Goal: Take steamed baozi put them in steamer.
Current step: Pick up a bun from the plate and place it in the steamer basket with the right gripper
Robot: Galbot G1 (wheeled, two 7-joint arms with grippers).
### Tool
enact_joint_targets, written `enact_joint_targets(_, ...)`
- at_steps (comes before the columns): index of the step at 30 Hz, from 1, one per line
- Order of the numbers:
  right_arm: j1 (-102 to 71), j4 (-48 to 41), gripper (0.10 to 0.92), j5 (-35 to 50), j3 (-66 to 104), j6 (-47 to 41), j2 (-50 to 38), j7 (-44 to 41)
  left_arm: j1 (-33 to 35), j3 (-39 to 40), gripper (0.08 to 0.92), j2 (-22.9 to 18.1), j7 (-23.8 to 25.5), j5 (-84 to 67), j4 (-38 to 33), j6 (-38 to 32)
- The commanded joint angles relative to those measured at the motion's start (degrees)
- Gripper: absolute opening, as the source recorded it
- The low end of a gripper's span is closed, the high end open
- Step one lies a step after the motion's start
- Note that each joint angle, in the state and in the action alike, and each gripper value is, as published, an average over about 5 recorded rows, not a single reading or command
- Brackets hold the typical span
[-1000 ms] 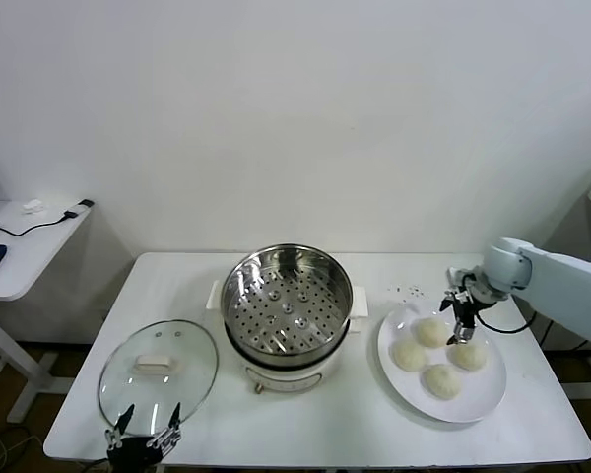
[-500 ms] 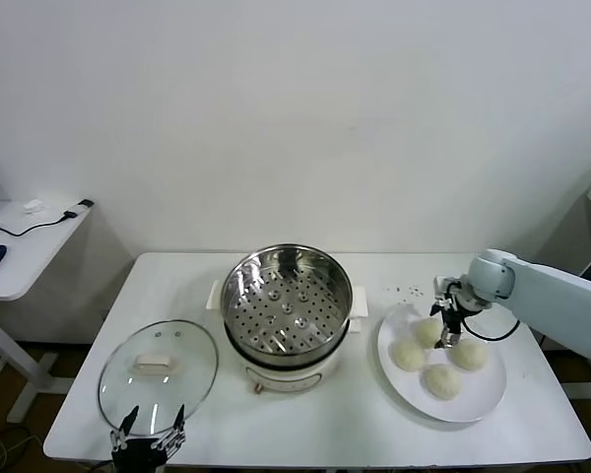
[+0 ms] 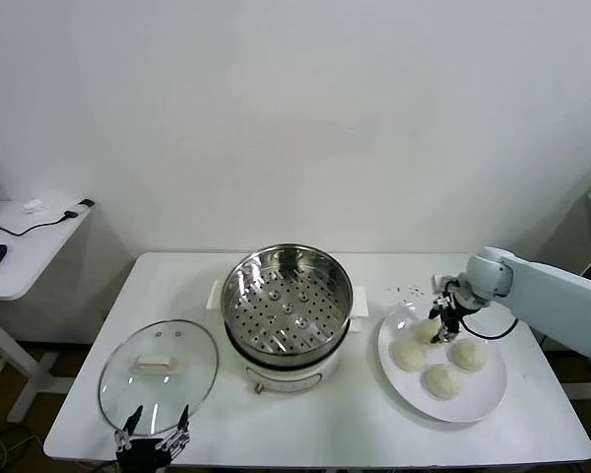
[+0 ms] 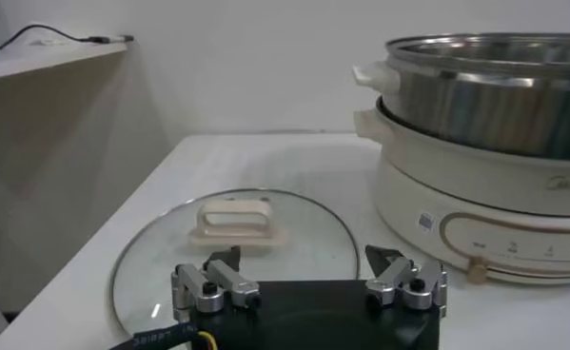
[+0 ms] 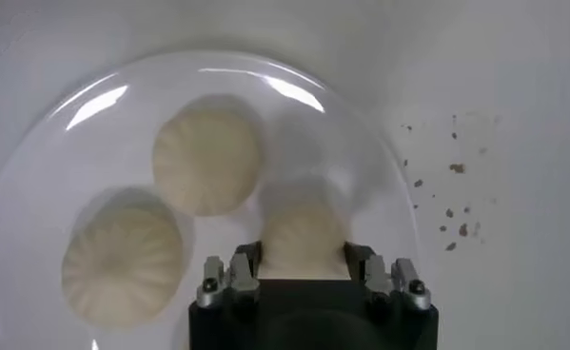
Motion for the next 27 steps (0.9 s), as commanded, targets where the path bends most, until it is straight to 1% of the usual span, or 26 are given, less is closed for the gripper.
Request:
enact_joint_targets(1, 20.61, 1.91, 0.602, 3.0, -7.6, 10.05, 2.81, -9.1, 0.01, 0.48, 0.823, 0.11, 0.01, 0.34, -0.44, 0.01)
enact_joint_targets(6, 37.3, 4.72, 0.602, 8.11, -12.75, 19.74, 10.4, -13.89, 0.0, 1.03, 0.823, 0.27, 0.02, 0.63, -0.87, 0.09)
enact_joint_targets(10, 43.62, 12.32, 0.602, 8.71, -12.36, 26.53, 15.09, -15.05, 0.0, 1.44, 0.823, 0.29, 0.0, 0.83, -0.86, 0.12)
enact_joint_targets(13, 44.15, 19.03, 0.602, 7.37, -12.28, 29.55, 17.87, -13.24, -0.05, 1.83, 0.823, 0.22, -0.03, 1.2, -0.87, 0.11)
enact_joint_targets(16, 41.42, 23.55, 0.602, 3.74, -12.44, 33.46, 19.92, -10.44, 0.01, 2.19, 0.823, 0.09, -0.05, 1.57, -0.93, 0.12)
enact_joint_targets(19, 37.5, 24.74, 0.602, -2.45, -12.57, 39.09, 21.74, -8.2, 0.09, 2.38, 0.823, -0.01, -0.05, 1.91, -0.9, 0.14)
enact_joint_targets(23, 31.96, 20.78, 0.602, -12.88, -11.95, 47.23, 23.98, -5.72, 0.15, 2.39, 0.823, -0.26, -0.09, 2.22, -0.83, 0.08)
enact_joint_targets(27, 26.49, 13.31, 0.602, -21.68, -10.53, 51.16, 25.56, -3.3, 0.16, 2.47, 0.823, -0.52, -0.14, 2.86, -0.41, -0.21)
